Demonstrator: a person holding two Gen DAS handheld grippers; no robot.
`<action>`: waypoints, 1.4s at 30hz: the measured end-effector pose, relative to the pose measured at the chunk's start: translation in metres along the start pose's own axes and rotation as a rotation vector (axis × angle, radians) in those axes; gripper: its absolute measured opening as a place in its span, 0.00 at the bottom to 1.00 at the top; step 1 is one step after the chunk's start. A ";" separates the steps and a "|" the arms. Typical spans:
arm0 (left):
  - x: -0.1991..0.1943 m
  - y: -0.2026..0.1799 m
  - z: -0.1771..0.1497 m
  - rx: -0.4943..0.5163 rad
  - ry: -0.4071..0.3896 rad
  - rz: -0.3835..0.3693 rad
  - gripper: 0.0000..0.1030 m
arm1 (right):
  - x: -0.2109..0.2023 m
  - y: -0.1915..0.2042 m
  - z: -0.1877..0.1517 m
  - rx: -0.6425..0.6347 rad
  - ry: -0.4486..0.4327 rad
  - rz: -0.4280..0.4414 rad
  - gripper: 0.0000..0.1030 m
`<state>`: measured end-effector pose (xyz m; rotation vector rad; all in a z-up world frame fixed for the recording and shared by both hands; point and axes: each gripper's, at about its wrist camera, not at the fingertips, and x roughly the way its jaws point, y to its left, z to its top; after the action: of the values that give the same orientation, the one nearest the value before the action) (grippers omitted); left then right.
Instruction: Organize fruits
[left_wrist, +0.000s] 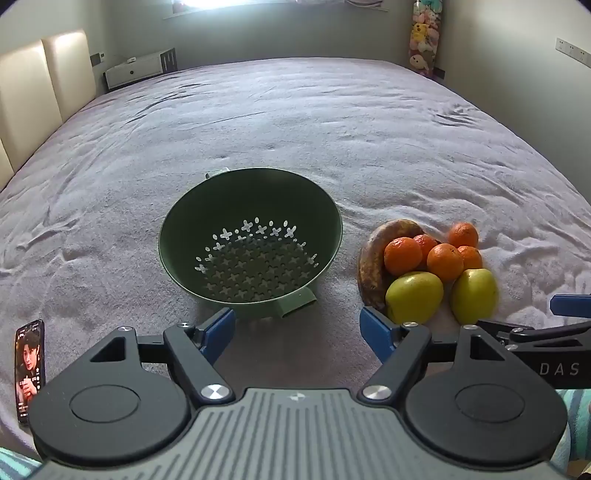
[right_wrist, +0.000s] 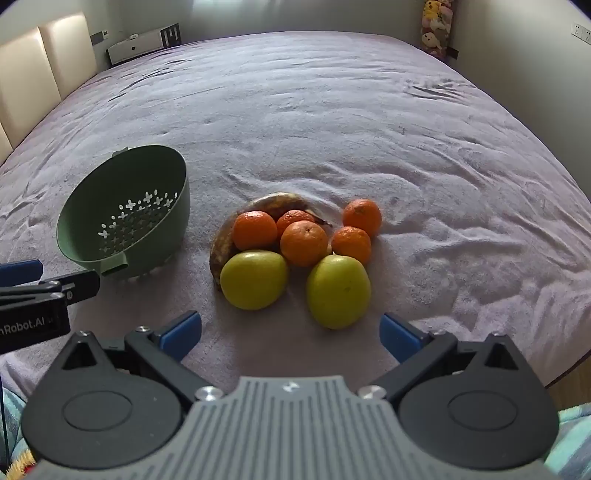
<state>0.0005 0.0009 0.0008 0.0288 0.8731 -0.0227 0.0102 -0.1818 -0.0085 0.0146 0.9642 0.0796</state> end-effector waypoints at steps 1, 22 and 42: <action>0.000 0.000 0.000 -0.004 -0.001 -0.002 0.87 | 0.000 0.000 0.000 -0.002 -0.001 0.001 0.96; 0.004 -0.002 -0.002 -0.034 0.029 -0.031 0.84 | 0.002 0.004 -0.002 -0.017 0.002 -0.022 0.96; 0.006 -0.002 -0.003 -0.023 0.050 -0.036 0.84 | 0.006 0.003 -0.003 -0.016 0.014 -0.023 0.96</action>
<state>0.0021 -0.0013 -0.0059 -0.0078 0.9237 -0.0459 0.0107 -0.1780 -0.0154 -0.0114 0.9776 0.0663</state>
